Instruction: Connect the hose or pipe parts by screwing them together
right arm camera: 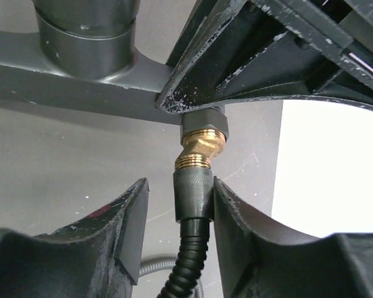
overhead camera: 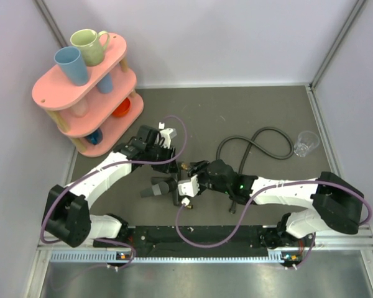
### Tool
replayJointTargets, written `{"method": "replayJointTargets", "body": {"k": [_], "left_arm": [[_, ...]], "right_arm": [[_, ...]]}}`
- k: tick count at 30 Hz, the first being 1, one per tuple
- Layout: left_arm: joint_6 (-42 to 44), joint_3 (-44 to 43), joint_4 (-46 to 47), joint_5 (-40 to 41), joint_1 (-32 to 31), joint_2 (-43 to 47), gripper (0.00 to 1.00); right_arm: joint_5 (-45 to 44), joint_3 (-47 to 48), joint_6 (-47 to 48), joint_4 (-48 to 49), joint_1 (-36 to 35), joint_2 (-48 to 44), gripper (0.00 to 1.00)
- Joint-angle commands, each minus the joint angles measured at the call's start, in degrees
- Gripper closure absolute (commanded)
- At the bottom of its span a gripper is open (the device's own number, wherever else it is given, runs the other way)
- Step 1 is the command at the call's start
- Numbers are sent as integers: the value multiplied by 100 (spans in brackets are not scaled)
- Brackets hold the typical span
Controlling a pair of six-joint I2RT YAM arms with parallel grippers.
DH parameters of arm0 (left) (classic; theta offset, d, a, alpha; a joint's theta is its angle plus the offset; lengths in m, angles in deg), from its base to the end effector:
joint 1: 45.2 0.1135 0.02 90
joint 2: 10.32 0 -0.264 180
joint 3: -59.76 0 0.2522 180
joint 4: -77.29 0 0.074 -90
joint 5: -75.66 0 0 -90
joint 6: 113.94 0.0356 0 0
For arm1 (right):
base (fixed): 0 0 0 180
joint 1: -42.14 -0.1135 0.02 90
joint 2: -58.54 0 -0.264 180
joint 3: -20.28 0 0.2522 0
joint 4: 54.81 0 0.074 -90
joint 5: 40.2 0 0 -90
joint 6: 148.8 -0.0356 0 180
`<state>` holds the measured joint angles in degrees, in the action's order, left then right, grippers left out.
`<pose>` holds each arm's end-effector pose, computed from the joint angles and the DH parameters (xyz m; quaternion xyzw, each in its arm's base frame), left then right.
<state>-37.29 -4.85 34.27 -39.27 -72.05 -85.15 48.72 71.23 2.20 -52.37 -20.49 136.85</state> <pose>0.2276 -0.1320 0.2384 0.1765 0.9122 -0.2982 0.2187 0.1339 0.2571 0.2099 -0.7406 0.4026 -0.0003 0.5379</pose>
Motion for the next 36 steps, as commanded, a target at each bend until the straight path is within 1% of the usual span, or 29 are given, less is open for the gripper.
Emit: {"method": "replayJointTargets", "body": {"k": [1, 2, 4, 5, 6, 7, 8, 10, 11, 12, 13, 14, 15, 16, 17, 18, 19, 20, 21, 22, 24, 25, 26, 29, 30, 32, 33, 34, 36], "left_arm": [[-81, -408, 201, -618, 22, 74, 100], [-107, -408, 210, -645, 22, 74, 100], [-151, -391, 358, -723, 22, 126, 100], [-194, -269, 481, -872, 22, 178, 100], [-299, -137, 961, -960, 22, 275, 100], [-422, 12, 1209, -970, 22, 485, 100], [-597, 318, 1490, -970, 22, 591, 100], [-704, 575, 1956, -743, 22, 837, 100], [-757, 776, 2081, -524, 31, 908, 100], [-775, 874, 2212, -426, 22, 1048, 100], [-810, 1075, 2518, -312, 5, 1127, 100], [-810, 1182, 2669, -137, -4, 1207, 100], [-810, 1278, 2827, -66, -13, 1373, 100], [-836, 1471, 3160, 13, -57, 1487, 100], [-889, 1595, 3389, 101, -74, 1602, 100], [-941, 1726, 3600, 224, -101, 1820, 100], [-1003, 1936, 3959, 260, -118, 1892, 100], [-1004, 1965, 3989, 321, -119, 1936, 100], [-995, 1965, 3989, 479, -119, 1972, 100], [-925, 1947, 3998, 558, -145, 1972, 100], [-863, 1939, 3998, 865, -162, 1955, 100], [-811, 1921, 3989, 928, -171, 1928, 100], [-784, 1904, 3989, 954, -163, 1911, 100], [-757, 1825, 3945, 972, -163, 1761, 100], [-757, 1781, 3849, 972, -163, 1657, 100], [-749, 1640, 3735, 955, -163, 1498, 100], [-723, 1561, 3604, 963, -163, 1445, 100], [-714, 1526, 3550, 1042, -163, 1392, 100], [-713, 1395, 3332, 1130, -163, 1234, 100]], "right_arm": [[-243, 350, 326, 181, -91, 194, 62], [-252, 368, 273, 207, -91, 238, 78], [-252, 508, -41, 295, -83, 378, 100], [-174, 569, -566, 295, 31, 405, 100], [262, 735, -867, 217, 119, 414, 100], [501, 868, -1192, -36, 224, 440, 100], [660, 982, -1856, -117, 312, 458, 100], [1161, 1246, -2458, -257, 593, 502, 100], [1720, 1490, -3078, -345, 699, 589, 100], [2099, 1641, -3311, -503, 952, 659, 100], [2364, 1773, -3844, -748, 1041, 825, 100], [2715, 2044, -4119, -855, 1147, 940, 100], [2866, 2195, -4365, -1030, 1313, 1054, 100], [2998, 2318, -5020, -1162, 1445, 1169, 100], [3487, 2484, -5305, -1155, 1551, 1396, 100], [3770, 2486, -5587, -1033, 1744, 1485, 100], [3939, 2451, -6277, -806, 1815, 1582, 100], [4079, 2364, -6501, -386, 1859, 1722, 100], [4185, 2311, -6686, -199, 1903, 1793, 100], [4239, 2249, -7088, 38, 1956, 1846, 100], [4379, 2074, -7529, 723, 2018, 1995, 100], [4388, 2012, -7984, 935, 2079, 2031, 100], [4371, 1942, -8163, 1233, 2106, 2066, 100], [4134, 1941, -8147, 1131, 2106, 2075, 100], [4081, 1950, -8112, 1008, 2106, 2040, 99], [4116, 1915, -7858, 928, 2115, 1979, 93], [4081, 1897, -7605, 754, 2106, 1883, 76], [3898, 1845, -7454, 622, 2106, 1812, 68], [3660, 1740, -7086, 376, 2115, 1645, 61]]}}
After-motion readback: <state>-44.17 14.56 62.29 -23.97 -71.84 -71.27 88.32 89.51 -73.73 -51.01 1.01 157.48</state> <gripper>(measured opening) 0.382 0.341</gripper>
